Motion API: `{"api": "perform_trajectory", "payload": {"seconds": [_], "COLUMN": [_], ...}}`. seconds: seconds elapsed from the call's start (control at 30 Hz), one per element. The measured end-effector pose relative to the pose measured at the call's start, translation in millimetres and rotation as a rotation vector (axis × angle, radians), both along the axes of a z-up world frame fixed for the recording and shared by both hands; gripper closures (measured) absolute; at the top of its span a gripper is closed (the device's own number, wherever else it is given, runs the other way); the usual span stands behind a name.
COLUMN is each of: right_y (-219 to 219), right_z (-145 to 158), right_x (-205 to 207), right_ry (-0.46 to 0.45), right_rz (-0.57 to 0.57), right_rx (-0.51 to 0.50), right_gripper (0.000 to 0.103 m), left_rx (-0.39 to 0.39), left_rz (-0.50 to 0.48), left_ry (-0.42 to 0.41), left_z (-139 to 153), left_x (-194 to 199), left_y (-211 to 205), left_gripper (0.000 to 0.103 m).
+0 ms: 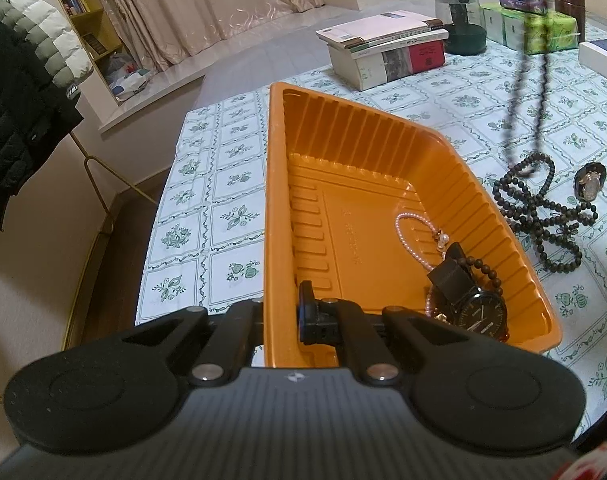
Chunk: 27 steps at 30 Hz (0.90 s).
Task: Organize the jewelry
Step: 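Lower the brown bead strand into the orange tray and open the right gripper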
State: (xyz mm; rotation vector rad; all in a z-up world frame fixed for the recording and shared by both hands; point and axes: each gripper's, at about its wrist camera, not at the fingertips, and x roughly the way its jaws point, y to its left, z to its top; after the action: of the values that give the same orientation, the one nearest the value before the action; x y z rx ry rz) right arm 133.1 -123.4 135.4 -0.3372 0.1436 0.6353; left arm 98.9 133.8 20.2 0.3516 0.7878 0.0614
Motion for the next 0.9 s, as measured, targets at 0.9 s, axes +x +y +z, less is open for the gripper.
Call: {"api": "perform_trajectory", "payload": {"seconds": [0.9], "right_y": [87], "right_z": [-90], "right_x": [43], "right_ry": [0.445], "right_rz": [0.296], "right_rx": [-0.142], "right_gripper": [0.097], "left_rx": [-0.018], "left_rz": [0.003], "left_ry": [0.001], "left_z": [-2], "left_x": [0], "left_y": [4], "left_gripper": [0.099]}}
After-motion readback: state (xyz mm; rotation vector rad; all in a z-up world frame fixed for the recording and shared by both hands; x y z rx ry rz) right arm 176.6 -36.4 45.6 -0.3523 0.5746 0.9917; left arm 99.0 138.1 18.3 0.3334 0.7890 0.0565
